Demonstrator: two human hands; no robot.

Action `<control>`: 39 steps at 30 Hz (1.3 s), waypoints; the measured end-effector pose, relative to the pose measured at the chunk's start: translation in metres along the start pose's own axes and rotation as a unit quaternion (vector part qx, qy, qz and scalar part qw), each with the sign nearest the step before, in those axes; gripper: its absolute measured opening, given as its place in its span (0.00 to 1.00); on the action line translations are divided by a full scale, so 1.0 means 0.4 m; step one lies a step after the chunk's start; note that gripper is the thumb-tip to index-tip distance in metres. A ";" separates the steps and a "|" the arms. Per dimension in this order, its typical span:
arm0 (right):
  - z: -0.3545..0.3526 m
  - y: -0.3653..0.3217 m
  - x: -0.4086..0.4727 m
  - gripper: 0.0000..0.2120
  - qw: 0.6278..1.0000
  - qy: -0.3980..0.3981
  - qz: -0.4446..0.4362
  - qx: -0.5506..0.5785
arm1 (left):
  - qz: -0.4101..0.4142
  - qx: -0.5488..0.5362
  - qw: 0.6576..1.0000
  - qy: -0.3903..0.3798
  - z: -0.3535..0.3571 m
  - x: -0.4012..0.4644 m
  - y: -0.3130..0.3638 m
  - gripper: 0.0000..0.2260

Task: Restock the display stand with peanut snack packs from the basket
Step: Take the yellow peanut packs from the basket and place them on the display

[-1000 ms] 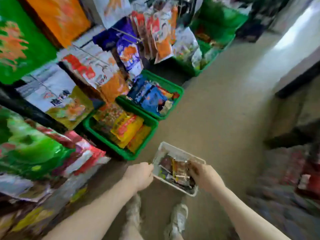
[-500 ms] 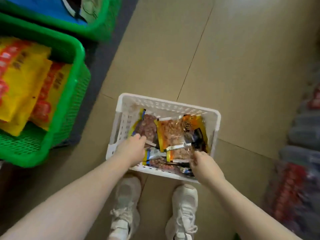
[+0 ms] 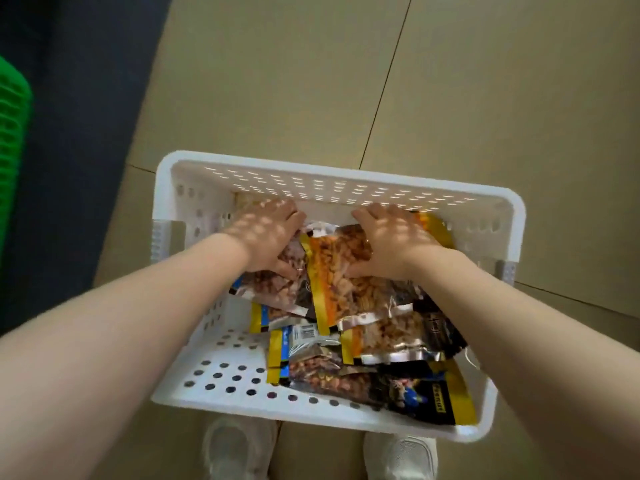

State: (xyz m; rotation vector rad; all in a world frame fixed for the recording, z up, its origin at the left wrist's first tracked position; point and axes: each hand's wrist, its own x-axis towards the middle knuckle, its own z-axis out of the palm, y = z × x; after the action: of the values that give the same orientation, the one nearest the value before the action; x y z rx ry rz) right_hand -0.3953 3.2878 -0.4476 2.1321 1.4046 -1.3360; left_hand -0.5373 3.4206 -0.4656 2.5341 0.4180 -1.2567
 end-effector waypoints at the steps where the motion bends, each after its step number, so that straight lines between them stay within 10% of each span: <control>1: -0.003 0.003 -0.006 0.44 1.000 -0.013 -0.001 -0.022 | -0.004 0.009 1.000 -0.009 0.000 -0.002 0.002 0.43; 9: 0.045 -0.038 -0.078 0.28 0.990 -0.137 -0.016 0.004 | -0.128 -0.082 0.978 -0.140 0.036 -0.054 0.002 0.40; 19: 0.065 -0.183 -0.102 0.16 0.947 0.165 -0.231 -0.151 | -0.226 -0.154 0.961 0.032 0.049 -0.251 0.026 0.17; 24: 0.171 -0.202 -0.184 0.33 0.968 0.177 0.056 0.168 | -0.201 -0.316 0.922 0.092 0.079 -0.325 0.043 0.08; 29: 0.187 -0.212 -0.156 0.33 0.688 0.139 0.412 0.581 | -0.196 -0.336 0.913 0.123 0.124 -0.301 0.057 0.11; 36: 0.220 -0.210 -0.059 0.41 0.614 0.204 0.486 0.587 | -0.159 -0.277 0.938 0.134 0.188 -0.275 0.076 0.25; 39: 0.237 -0.213 -0.040 0.45 0.485 0.194 0.449 0.725 | -0.167 -0.252 0.944 0.131 0.207 -0.267 0.081 0.27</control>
State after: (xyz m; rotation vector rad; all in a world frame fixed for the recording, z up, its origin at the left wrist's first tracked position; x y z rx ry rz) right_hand -0.5198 3.2607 -0.4648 3.1318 -1.6715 -1.5422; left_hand -0.6468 3.3461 -0.4240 2.2348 1.1132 -0.7659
